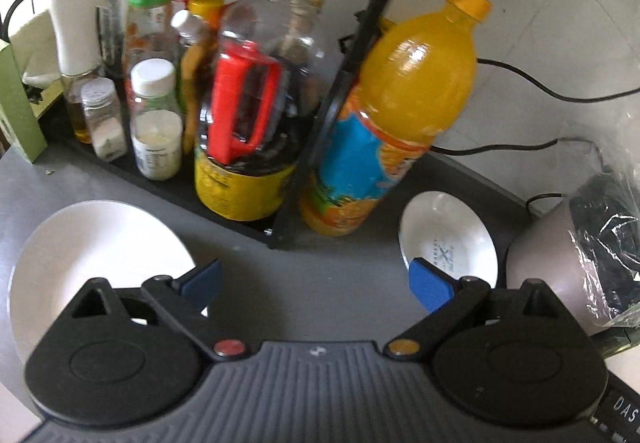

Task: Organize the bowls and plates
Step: 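Move both tools open toward the small white 'BAKERY' plate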

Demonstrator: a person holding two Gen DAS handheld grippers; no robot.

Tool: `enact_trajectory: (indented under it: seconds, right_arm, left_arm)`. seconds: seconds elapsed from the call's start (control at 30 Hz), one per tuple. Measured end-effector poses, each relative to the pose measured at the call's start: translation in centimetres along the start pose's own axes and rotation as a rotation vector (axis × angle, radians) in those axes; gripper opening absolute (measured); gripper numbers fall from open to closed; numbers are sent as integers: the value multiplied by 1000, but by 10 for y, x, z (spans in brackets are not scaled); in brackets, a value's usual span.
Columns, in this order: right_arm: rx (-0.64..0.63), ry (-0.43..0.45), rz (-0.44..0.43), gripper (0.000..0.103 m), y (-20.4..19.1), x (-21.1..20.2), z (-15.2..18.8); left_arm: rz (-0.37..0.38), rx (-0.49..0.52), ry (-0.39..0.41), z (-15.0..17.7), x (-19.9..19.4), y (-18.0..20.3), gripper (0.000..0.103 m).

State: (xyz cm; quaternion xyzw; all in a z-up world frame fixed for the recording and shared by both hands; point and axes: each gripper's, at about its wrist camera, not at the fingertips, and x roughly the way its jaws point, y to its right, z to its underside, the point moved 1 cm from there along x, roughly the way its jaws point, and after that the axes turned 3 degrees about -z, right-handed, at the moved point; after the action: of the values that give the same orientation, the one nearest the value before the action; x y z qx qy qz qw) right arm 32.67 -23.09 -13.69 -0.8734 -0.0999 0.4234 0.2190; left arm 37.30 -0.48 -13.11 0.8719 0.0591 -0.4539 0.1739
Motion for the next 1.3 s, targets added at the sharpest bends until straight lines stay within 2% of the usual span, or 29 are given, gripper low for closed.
enact_trajectory:
  seconds: [0.33,0.4,0.47,0.63,0.7,0.8,0.93,1.07,1.3]
  right_arm:
    - [-29,5,44,103,20,-2,-11]
    - [-41,9,63,101,23,-2,-13]
    - [-51,6,72,94,26,-1,-15]
    - [-60,-1,75,87,33,2,-18]
    - [-59,-1,75,86,36,3,-18]
    - [-61,4,79,85,39,6,-19]
    - [-62,-1,96,80,46,16,-21]
    - [-57,-12,105,75,53,24,-21]
    - [-57,-34,106,73,56,35,-24]
  left_arm:
    - [-6,5,-27,4,20,38,97]
    - [-3,16,-34,5,25,46,96]
    - [8,18,-37,6,30,54,96]
    - [30,30,-32,7,42,72,85]
    - [44,31,-51,7,50,78,73]
    - [57,32,-76,7,61,86,65]
    - [55,32,-77,9,74,94,63]
    - [60,24,-90,11,90,99,55]
    - [38,-4,-120,13,118,101,47]
